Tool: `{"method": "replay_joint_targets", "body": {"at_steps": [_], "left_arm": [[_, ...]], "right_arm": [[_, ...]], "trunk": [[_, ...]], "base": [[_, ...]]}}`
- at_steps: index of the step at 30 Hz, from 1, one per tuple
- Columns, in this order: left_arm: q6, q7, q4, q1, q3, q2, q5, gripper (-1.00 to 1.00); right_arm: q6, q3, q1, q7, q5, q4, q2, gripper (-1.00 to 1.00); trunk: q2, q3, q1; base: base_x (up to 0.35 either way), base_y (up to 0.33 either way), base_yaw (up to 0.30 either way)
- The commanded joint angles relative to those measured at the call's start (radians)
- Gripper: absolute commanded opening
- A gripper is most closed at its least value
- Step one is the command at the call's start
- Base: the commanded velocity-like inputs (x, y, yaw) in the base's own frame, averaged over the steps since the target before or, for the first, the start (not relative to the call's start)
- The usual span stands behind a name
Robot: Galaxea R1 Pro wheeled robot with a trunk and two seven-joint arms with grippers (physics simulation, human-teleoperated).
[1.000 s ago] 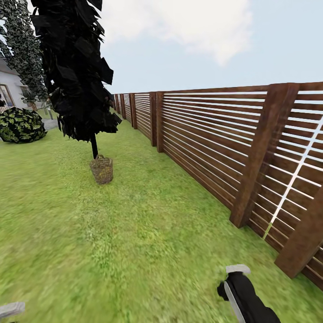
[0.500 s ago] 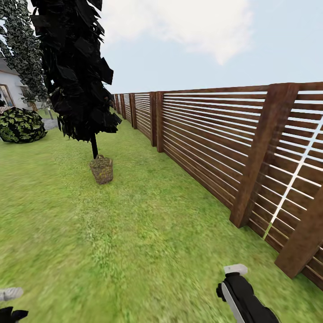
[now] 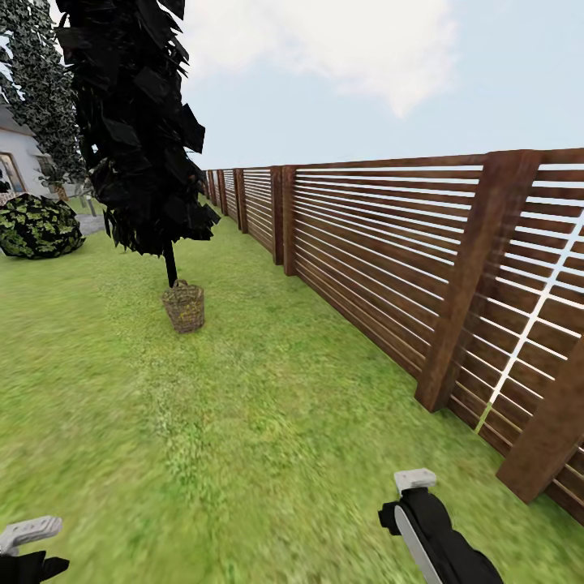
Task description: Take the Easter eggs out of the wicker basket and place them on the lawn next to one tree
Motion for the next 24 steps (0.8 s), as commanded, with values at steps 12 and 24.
{"method": "replay_joint_targets", "body": {"at_steps": [12,24], "left_arm": [[0.001,-0.009,-0.004,-0.001,0.0,-0.078,-0.006,1.0],[0.0,-0.007,-0.003,-0.001,0.0,-0.087,-0.009,1.0]], "right_arm": [[-0.005,0.003,-0.001,-0.011,0.001,0.021,0.002,1.0],[-0.006,-0.01,-0.001,-0.013,0.003,0.02,-0.001,1.0]], "trunk": [[-0.001,-0.001,0.0],[-0.001,-0.001,0.0]], "base": [[0.162,0.052,0.0],[0.321,0.014,0.0]]}}
